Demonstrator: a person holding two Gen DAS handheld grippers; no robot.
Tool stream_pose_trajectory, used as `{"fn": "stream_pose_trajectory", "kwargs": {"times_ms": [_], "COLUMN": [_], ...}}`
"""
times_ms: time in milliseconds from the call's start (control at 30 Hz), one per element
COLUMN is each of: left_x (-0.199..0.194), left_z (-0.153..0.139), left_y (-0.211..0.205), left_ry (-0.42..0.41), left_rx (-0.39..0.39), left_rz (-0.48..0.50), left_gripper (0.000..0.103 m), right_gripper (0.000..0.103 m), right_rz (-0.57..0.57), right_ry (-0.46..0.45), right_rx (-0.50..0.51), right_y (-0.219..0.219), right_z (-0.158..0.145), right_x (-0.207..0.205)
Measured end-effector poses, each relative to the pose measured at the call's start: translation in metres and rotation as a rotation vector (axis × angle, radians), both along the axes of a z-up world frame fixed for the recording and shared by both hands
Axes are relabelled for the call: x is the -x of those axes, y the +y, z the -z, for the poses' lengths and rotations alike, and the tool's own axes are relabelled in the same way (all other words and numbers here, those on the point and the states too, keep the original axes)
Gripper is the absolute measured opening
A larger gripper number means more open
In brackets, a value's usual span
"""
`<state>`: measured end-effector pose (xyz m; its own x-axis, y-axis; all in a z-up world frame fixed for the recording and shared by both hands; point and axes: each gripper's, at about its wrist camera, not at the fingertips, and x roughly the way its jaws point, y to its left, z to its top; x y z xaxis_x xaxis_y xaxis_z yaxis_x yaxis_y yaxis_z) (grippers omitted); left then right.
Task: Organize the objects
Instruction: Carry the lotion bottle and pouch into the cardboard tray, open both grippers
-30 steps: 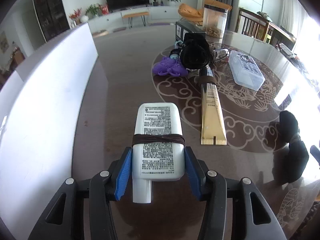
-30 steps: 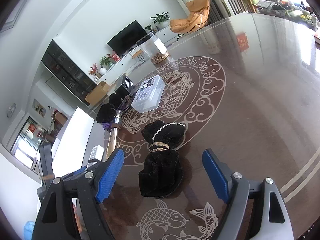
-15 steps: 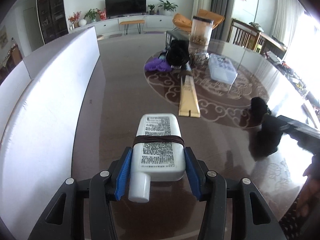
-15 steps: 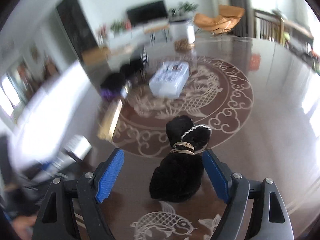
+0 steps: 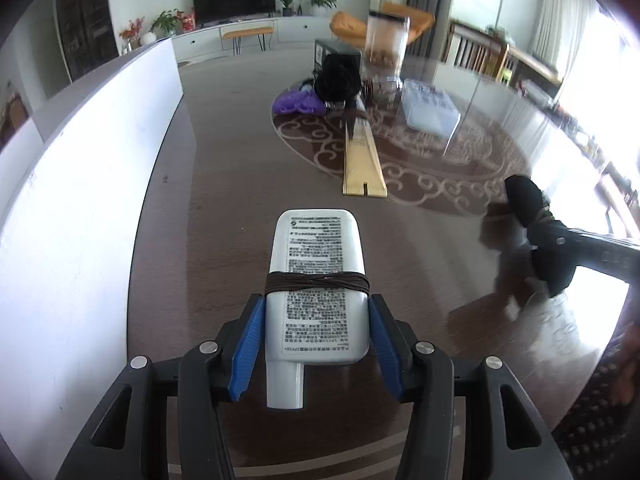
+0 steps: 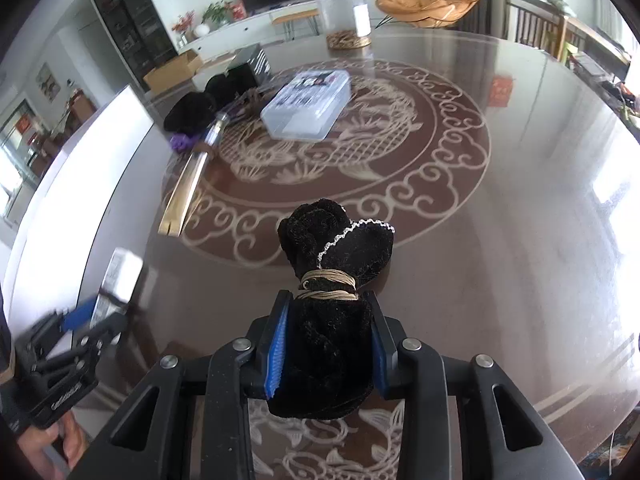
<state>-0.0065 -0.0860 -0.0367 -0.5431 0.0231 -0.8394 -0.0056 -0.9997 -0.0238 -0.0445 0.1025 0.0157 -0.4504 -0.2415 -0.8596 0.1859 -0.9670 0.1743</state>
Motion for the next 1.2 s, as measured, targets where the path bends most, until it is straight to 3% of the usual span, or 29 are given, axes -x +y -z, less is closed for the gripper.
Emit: {"fn": "stream_pose_trajectory", "kwargs": {"times_ms": [67,100,133,167,233,333,500,567,667,767,867,1000,1067,1133,1200], "left_x": [0.006,0.009,0.010,0.011,0.011,0.001,-0.032,-0.046,-0.071,-0.088,-0.102,-0.108,-0.106,-0.107,-0.107], "left_z": [0.002,0.003,0.003,0.003,0.001,-0.010,-0.070,-0.099,-0.142,-0.158,-0.154,-0.127,-0.113,-0.103,-0.101], "left_y": [0.005,0.007,0.007,0.006,0.003,-0.006,-0.017,-0.033,-0.080,-0.130,-0.180,-0.232,-0.248,-0.257,-0.257], "left_ry": [-0.025,-0.031,-0.028,-0.018,-0.003,0.027,0.148,0.201,0.292,0.312,0.286,0.182,0.117,0.083,0.094], "left_rx": [0.025,0.040,0.038,0.026,0.025,-0.053,-0.144,-0.169,-0.142,-0.089,-0.019,0.003,0.014,0.021,0.021], "left_rz": [0.019,0.023,0.025,0.023,0.004,-0.022,-0.016,-0.027,-0.108,-0.218,-0.335,-0.470,-0.514,-0.556,-0.570], "left_gripper": [0.074,0.075,0.073,0.053,0.053,0.053,0.053,0.053,0.053,0.053,0.053,0.053,0.054,0.056,0.070], "right_gripper": [0.037,0.038,0.039,0.039,0.032,0.031,0.031,0.031,0.031,0.031,0.031,0.033,0.041,0.057,0.063], "right_rz": [-0.015,-0.023,-0.032,-0.041,-0.053,-0.046,-0.089,-0.138,-0.243,-0.391,-0.549,-0.670,-0.701,-0.709,-0.691], "right_ry": [-0.008,-0.011,-0.012,-0.012,-0.003,0.021,0.090,0.119,0.151,0.152,0.116,0.099,0.082,0.061,0.084], "right_rx": [-0.015,-0.024,-0.034,-0.044,-0.051,-0.007,0.106,0.158,0.243,0.325,0.370,0.302,0.246,0.211,0.223], "right_y": [-0.006,-0.008,-0.012,-0.015,-0.018,-0.016,-0.027,-0.046,-0.091,-0.158,-0.234,-0.314,-0.343,-0.358,-0.350], "right_z": [-0.002,-0.003,-0.003,-0.003,-0.005,-0.017,-0.067,-0.092,-0.126,-0.149,-0.157,-0.145,-0.132,-0.120,-0.119], "right_x": [-0.001,-0.002,-0.001,0.000,0.001,-0.002,-0.019,-0.025,-0.032,-0.042,-0.051,-0.058,-0.058,-0.057,-0.059]}}
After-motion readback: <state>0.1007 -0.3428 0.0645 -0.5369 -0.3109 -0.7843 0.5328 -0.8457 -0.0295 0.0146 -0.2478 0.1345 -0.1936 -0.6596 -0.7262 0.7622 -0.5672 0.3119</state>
